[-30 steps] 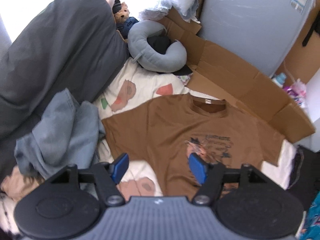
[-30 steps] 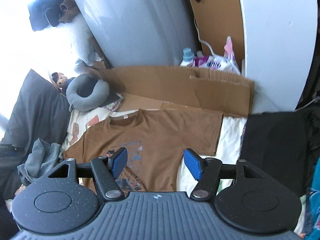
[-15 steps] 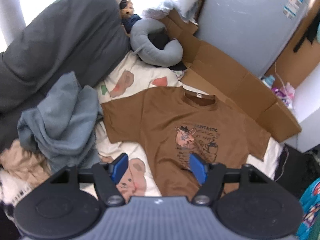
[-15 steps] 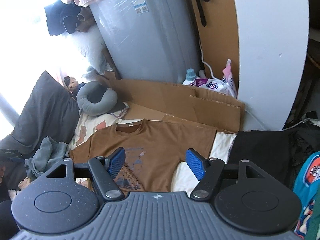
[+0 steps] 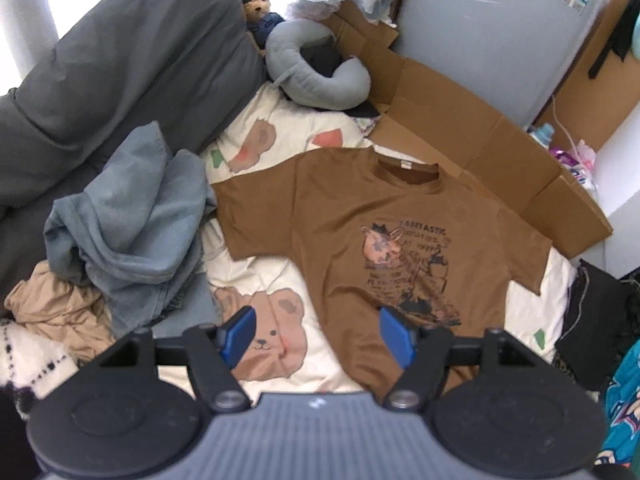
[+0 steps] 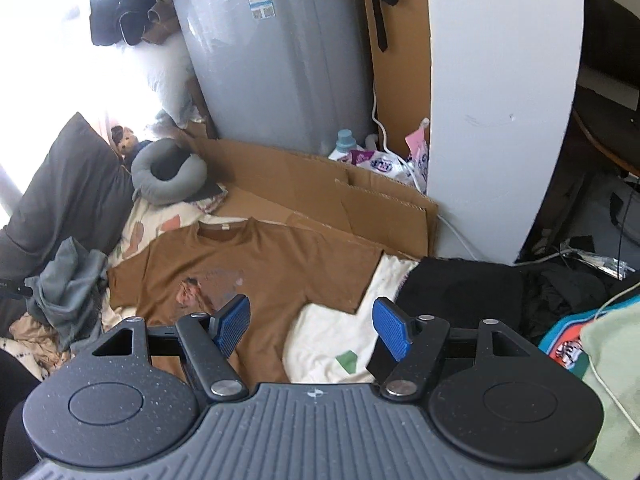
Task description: Fold clothes
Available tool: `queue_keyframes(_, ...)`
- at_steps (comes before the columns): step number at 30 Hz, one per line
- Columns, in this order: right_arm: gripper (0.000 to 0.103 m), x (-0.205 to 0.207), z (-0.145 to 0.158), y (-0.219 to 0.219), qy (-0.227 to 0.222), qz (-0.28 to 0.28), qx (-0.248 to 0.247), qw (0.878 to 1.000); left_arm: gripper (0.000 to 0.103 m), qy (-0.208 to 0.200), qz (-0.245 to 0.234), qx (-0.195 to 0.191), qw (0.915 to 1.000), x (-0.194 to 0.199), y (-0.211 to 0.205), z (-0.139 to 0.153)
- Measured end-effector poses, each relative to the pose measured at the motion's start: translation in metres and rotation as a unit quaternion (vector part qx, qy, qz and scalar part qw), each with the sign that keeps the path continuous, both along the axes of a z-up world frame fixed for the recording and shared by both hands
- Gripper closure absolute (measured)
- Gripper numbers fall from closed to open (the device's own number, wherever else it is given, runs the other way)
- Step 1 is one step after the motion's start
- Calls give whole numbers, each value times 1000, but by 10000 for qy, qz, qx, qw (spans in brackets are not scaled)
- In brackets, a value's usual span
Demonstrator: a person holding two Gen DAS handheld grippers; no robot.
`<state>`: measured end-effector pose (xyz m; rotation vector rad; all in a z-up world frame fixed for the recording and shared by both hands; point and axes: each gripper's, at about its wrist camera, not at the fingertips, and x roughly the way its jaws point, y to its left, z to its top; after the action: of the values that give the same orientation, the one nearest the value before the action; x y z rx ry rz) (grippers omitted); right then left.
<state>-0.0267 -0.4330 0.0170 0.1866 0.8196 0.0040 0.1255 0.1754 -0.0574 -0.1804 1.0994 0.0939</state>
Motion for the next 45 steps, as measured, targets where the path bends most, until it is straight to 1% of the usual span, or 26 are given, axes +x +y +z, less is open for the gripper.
queue_keyframes(3, 29, -5, -7, -8, 70, 12, -15, 10000, 32, 23, 51, -2, 10000, -5, 1, -5)
queue_keyframes(5, 29, -6, -18, -9, 121, 56, 8, 9999, 32, 43, 32, 19, 10000, -8, 0, -9)
queue_keyframes(7, 29, -7, -32, -8, 197, 89, 50, 9998, 31, 58, 39, -8, 10000, -9, -3, -14)
queue_keyframes(10, 29, -14, -58, -6, 251, 98, 200, 9994, 30, 74, 0, -202, 9998, -5, -6, -29)
queue_keyframes(13, 29, -19, -88, -7, 356, -83, 424, 9984, 30, 181, 28, -278, 9994, 0, -11, -49)
queue_keyframes(15, 29, -22, -108, -5, 433, -167, 432, 9980, 30, 264, 7, -396, 9989, 6, -15, -65)
queue_keyframes(17, 29, -23, -127, -3, 498, -236, 470, 9974, 30, 301, -14, -394, 9988, 10, -19, -79)
queue_keyframes(23, 29, -25, -174, -3, 490, -469, 805, 9944, 30, 370, -252, -434, 9981, 12, -33, -124)
queue_keyframes(26, 29, -24, -200, 0, 485, -555, 884, 9934, 30, 395, -254, -558, 9973, 13, -38, -147)
queue_keyframes(29, 29, -25, -223, 2, 477, -654, 1005, 9916, 30, 365, -230, -475, 9979, 14, -41, -167)
queue_keyframes(32, 29, -29, -247, 2, 521, -776, 1143, 9890, 30, 471, -169, -461, 9977, 18, -43, -184)
queue_keyframes(34, 29, -31, -259, 4, 597, -807, 1139, 9884, 30, 492, -137, -483, 9975, 20, -44, -192)
queue_keyframes(37, 29, -35, -276, 6, 688, -859, 1131, 9875, 30, 597, -117, -624, 9962, 22, -46, -207)
queue_keyframes(45, 29, -41, -319, 14, 823, -854, 1102, 9868, 30, 890, -392, -833, 9918, 28, -67, -253)
